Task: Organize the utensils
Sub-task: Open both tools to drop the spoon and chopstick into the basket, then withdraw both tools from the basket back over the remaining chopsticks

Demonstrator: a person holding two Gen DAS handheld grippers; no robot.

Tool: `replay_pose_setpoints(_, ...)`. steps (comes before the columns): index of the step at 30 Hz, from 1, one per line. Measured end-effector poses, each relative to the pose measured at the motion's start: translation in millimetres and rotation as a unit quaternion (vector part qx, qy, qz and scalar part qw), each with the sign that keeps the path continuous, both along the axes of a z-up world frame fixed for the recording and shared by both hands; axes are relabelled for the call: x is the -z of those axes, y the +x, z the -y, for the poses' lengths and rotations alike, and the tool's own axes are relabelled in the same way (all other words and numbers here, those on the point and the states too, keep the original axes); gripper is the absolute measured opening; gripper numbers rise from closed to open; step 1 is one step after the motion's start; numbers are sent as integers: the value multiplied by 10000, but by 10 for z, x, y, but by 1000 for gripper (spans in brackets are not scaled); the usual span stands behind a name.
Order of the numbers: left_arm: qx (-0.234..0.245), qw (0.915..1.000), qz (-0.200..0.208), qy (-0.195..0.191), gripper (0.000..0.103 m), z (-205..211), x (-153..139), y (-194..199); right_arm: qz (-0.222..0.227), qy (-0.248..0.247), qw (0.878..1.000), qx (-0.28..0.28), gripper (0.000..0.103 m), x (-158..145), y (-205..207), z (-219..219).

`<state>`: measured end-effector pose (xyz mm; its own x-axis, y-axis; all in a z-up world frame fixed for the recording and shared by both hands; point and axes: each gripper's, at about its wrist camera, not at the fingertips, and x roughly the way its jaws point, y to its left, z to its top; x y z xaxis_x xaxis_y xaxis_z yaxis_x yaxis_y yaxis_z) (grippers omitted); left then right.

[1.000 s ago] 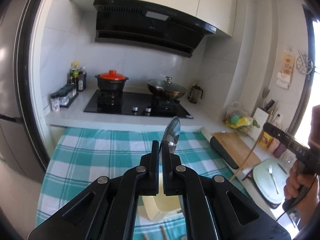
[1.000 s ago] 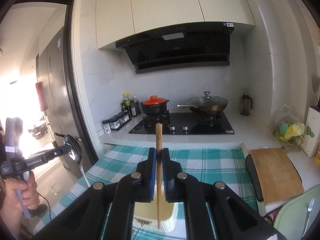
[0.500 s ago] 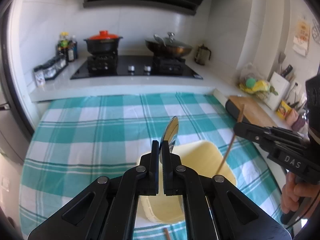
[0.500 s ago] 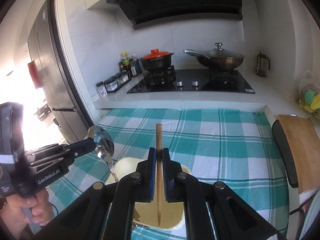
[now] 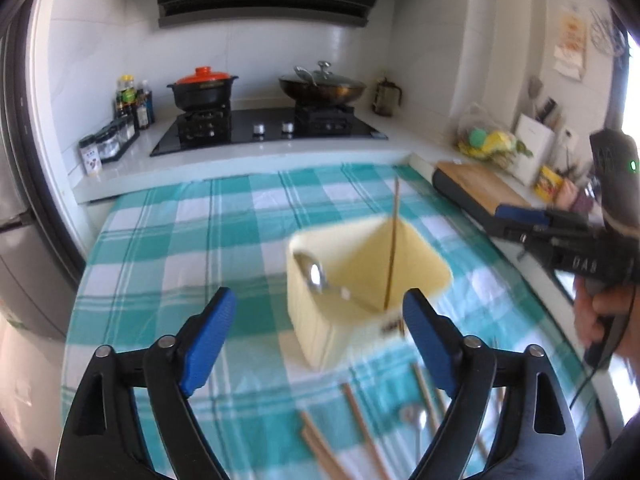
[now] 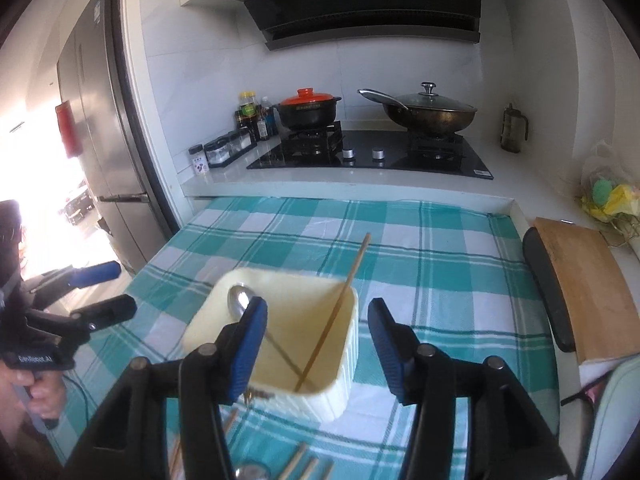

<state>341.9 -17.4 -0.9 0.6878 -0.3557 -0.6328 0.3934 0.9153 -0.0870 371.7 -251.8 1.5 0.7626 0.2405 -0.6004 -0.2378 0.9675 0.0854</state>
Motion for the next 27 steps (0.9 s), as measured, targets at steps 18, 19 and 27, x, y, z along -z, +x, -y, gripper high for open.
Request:
replay_pose_setpoints(18, -652, 9961, -575, -145, 98, -244, 893, -1568, -237, -1112, 9858, 1236, 58, 912, -2322, 315)
replay_pose_setpoints(19, -688, 9957, -606, -165, 98, -248, 927, -1584, -245, -902, 9848, 1462, 58, 993, -2383, 339)
replay_pose_setpoints(27, -787, 9958, -460, -80, 98, -210, 1072, -1618, 68, -464, 9756, 2144, 58, 1246, -2563, 372)
